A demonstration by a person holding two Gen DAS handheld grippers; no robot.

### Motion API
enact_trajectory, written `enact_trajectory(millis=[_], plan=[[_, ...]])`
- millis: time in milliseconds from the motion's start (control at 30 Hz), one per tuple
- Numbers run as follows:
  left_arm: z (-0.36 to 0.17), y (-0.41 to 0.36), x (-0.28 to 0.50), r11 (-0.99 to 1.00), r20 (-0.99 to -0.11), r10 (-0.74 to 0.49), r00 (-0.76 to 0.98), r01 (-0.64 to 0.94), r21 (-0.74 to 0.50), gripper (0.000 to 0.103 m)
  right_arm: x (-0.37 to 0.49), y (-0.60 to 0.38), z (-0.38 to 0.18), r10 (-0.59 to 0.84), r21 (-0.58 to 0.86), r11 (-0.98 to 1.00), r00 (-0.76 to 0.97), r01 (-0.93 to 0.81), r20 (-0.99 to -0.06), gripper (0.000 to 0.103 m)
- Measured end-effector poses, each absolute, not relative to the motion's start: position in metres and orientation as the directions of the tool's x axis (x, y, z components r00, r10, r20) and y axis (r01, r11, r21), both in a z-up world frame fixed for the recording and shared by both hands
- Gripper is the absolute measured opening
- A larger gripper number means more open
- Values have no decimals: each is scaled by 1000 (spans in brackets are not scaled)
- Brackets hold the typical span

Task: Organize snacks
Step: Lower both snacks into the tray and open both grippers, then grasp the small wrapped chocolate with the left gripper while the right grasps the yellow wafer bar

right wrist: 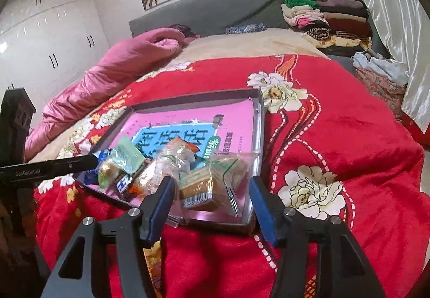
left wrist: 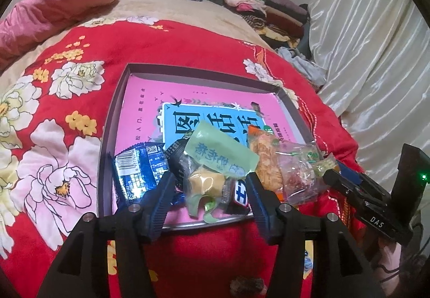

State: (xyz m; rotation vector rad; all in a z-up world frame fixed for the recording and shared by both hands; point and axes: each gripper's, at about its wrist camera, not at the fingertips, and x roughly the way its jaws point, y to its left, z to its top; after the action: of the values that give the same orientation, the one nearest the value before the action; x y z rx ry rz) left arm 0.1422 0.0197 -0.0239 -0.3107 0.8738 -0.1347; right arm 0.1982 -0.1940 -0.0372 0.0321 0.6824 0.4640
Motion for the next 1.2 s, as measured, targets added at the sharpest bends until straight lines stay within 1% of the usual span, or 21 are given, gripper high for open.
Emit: enact_trajectory(millis=[100,200,267,333,367,400,567,800,1067,1200], plan=[[-20,18,139,947,-728,-243,641,-4,-320,62,196,-194,-34,432,180,894,685,-409,-586,61],[-16,17,136,947,-723,-247,645,4,-320,64,193,-195,-31,445,192,889,685,-415,-578,62],[-12,15,131,948,-719,-249,649,12,-318,65,191,-195,-28,454,198,885,686,-422,-568,68],[-9,14,128,949,-714,-248,655,17,-314,69,187,-196,-25,469,202,878,690,-434,-551,70],[-7,13,125,949,-711,-254,656,25,-316,72,185,-195,-24,474,204,875,691,-440,-546,71],[-6,12,122,948,-709,-259,656,32,-317,74,182,-195,-22,479,203,872,690,-446,-542,71],[-2,4,111,953,-709,-261,656,55,-299,74,170,-187,-19,487,172,862,684,-477,-543,71],[-4,-8,98,962,-721,-254,645,88,-260,75,152,-178,-19,511,176,843,655,-508,-556,71],[-11,-17,87,968,-745,-245,621,108,-229,75,147,-169,-25,509,172,837,627,-519,-590,71],[-12,-18,84,968,-752,-245,612,110,-226,75,146,-164,-31,496,168,840,607,-516,-621,71]])
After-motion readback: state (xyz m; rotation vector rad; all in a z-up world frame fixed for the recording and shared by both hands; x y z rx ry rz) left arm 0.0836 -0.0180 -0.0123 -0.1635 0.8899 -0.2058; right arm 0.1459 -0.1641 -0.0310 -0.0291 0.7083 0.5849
